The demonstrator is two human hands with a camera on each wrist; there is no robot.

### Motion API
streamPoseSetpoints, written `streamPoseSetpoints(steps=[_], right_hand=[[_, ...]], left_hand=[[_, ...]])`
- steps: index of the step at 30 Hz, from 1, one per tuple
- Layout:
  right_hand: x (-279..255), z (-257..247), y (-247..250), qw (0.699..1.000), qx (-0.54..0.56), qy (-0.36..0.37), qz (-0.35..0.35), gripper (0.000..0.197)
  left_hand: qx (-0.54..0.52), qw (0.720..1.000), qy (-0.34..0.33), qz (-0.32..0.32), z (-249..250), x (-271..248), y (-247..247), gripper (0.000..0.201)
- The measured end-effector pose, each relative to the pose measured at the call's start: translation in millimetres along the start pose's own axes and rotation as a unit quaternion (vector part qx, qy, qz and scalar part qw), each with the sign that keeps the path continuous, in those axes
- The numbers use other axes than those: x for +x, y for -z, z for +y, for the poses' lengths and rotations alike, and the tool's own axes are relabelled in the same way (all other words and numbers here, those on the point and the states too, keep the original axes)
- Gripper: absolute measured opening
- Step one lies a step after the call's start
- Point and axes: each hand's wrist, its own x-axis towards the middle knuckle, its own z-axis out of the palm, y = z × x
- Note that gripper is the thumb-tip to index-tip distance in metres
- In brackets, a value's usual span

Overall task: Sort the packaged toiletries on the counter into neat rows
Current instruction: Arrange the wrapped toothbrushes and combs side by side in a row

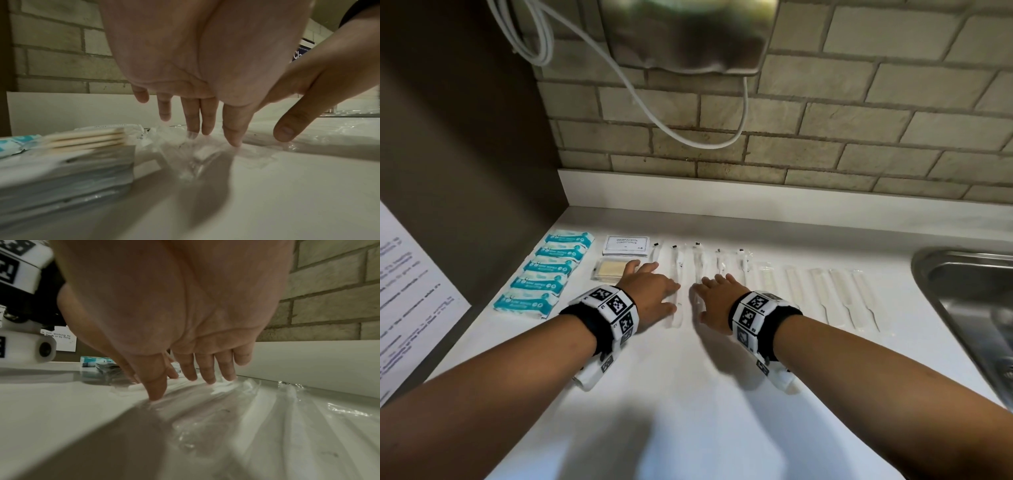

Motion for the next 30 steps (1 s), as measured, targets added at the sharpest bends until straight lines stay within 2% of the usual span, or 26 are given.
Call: streamPoseSetpoints(steps=[5, 9, 12, 16, 20, 30], right_hand=[[-1, 0, 1, 1.0, 0.001, -0.002, -0.006, 0.06], [-1, -4, 8, 1.0, -0.008, 0.007, 0.014, 0.061], [0, -12, 15, 0.999, -0.018, 0.03, 0.023, 0.062], [6, -25, 15, 0.998, -0.034, 0.053, 0.02, 0.063], [16, -30, 7, 0.997, -0.058, 0.042, 0.008, 0.059], [33, -34, -2, 0.998, -0.059, 0.027, 0.007, 0.054]], left_hand=[[-0.003, 1.0, 0.001, -0.002, -2, 1, -1, 0.054], [-0.038, 0.997, 0.03, 0.053, -5, -2, 10, 0.046], [-0.026, 0.993, 0.063, 0.092, -15, -1, 17, 0.037], [0.022, 0.997, 0.062, 0.037, -25, 1, 16, 0.042], [0.047, 0.997, 0.06, 0.004, -27, 1, 10, 0.047], [0.037, 0.998, 0.04, 0.013, -27, -2, 7, 0.05]])
